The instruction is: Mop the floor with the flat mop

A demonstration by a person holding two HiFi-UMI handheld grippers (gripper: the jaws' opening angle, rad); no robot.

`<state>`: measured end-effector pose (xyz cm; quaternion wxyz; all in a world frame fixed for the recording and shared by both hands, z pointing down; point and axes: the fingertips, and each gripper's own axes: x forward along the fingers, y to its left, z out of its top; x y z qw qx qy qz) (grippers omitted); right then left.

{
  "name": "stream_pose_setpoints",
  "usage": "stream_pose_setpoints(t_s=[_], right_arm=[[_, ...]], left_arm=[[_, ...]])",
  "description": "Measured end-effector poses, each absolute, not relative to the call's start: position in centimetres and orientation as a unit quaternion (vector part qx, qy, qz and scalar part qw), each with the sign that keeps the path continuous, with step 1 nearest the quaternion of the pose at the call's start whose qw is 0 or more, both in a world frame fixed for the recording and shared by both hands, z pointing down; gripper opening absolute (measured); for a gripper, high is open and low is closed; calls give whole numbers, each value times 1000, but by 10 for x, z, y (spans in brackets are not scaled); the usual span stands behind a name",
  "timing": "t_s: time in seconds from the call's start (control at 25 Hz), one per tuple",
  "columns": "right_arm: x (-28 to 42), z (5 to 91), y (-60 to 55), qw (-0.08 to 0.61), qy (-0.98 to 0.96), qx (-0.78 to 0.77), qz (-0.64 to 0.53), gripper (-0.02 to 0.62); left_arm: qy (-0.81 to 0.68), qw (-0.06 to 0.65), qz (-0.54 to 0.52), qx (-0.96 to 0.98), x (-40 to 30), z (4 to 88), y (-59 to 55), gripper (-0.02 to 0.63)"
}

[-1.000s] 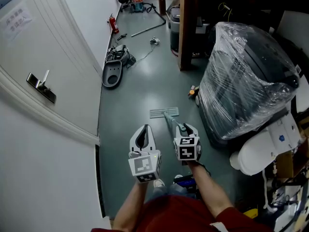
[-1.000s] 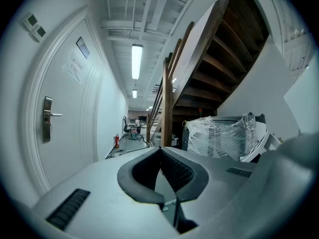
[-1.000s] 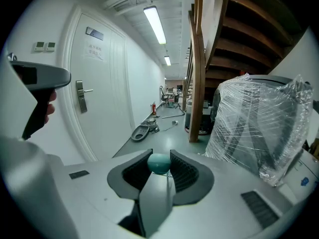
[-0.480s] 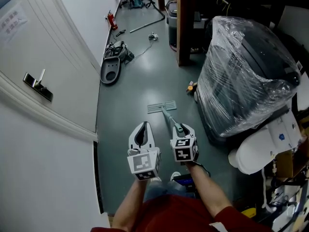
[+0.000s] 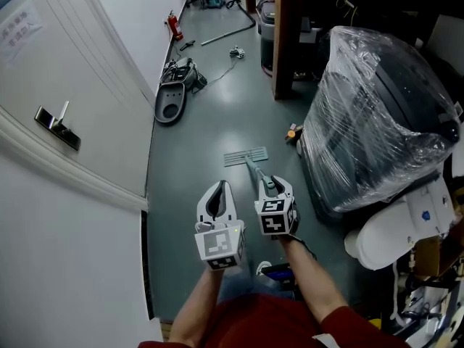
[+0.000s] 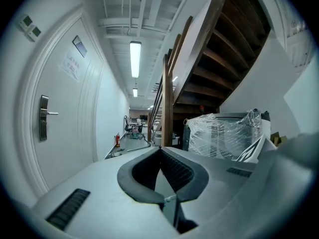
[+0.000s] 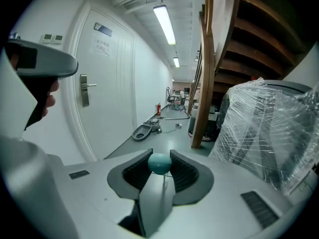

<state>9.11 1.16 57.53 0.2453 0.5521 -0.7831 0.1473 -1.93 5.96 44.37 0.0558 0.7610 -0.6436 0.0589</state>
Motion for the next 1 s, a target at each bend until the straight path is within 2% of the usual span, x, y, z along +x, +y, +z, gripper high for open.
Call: stream_pose_setpoints(t_s=[0.24,0.64,1.0], right_arm=[[82,618,-25,267,-762,557,196,115],[12,589,-157,252,-772,562,158,115],[-29,591,-230,265,-763,568,158,115]], left_arm=[[-635,64,64,767,-38,455,6,14],[-638,74,61,764,-103,460,-103,14],[-639,83,55,763,-148,466,-173,14]])
